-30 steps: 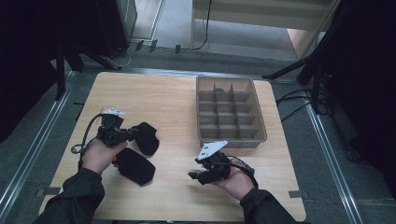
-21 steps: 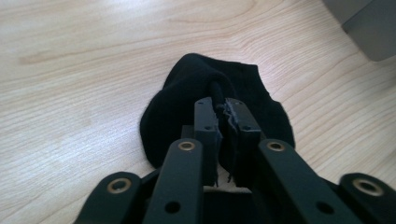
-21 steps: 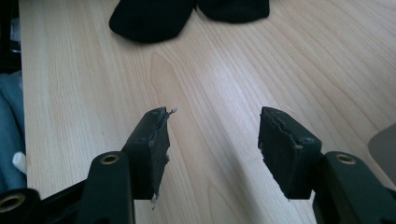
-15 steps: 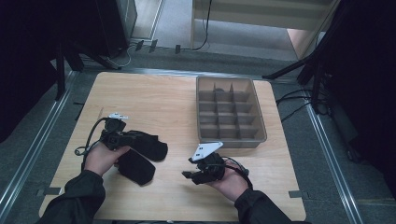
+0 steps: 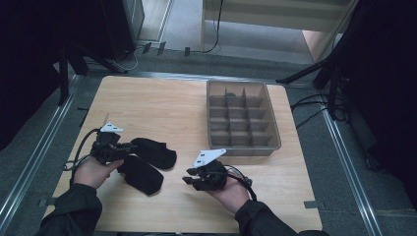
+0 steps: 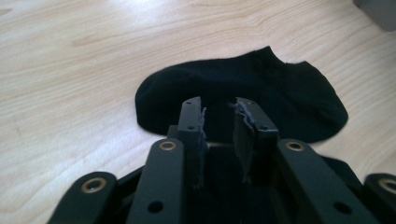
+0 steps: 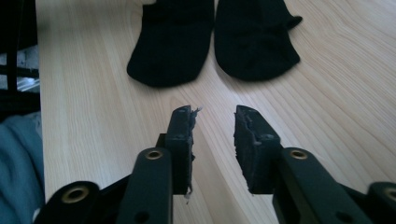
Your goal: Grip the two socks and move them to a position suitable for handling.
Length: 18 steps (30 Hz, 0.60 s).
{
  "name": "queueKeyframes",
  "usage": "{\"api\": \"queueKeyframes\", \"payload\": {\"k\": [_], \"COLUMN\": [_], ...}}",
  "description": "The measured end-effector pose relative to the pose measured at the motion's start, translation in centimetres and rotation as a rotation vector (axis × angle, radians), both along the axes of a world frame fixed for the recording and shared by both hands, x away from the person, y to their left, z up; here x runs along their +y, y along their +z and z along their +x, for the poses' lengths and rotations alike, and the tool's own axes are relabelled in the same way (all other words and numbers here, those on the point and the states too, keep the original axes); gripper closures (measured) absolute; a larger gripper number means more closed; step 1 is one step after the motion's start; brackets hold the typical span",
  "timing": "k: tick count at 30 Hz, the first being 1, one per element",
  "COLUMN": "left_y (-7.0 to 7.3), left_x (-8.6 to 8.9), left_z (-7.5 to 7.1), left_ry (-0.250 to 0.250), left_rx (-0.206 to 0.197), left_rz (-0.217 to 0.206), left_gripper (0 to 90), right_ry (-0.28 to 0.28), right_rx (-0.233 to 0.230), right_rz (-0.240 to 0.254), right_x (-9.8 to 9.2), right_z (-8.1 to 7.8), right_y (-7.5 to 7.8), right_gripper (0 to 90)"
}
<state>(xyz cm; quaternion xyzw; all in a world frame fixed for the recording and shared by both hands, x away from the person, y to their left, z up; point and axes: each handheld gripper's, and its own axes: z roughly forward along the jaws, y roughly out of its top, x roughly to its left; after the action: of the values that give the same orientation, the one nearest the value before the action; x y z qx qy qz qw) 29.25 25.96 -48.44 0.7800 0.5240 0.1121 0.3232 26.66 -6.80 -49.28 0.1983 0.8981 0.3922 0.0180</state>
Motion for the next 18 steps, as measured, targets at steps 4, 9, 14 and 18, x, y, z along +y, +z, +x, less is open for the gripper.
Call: {"api": "queueKeyframes", "payload": {"k": [4,9,14,18], "left_y": [0.0,-0.7,-1.4,-2.5], "left_x": [0.8,1.4,1.7,2.0], "left_z": [-0.6,-1.2,-1.6,-1.8], "left_ry": [0.003,-0.007,-0.019,-0.018], "left_rx": [0.002,0.013,0.025,0.040], "left_rz": [-0.006,0.009,0.025,0.025], "left_gripper": [86.6,88.8,88.6,87.5], "right_ry": [0.006,0.018,0.027,0.038], "right_rx": [-0.005,-0.009,0.012,0.030], "right_rz": [0.028,0.038,0.045,0.049], "right_x": [2.0,4.5,6.9,8.5], "right_z": [-0.4,-0.8,-0.9,-1.0], "right_y": [-0.3,-1.1,-1.9,-2.9], "right_gripper": [83.1,87.1,88.0,88.0]}}
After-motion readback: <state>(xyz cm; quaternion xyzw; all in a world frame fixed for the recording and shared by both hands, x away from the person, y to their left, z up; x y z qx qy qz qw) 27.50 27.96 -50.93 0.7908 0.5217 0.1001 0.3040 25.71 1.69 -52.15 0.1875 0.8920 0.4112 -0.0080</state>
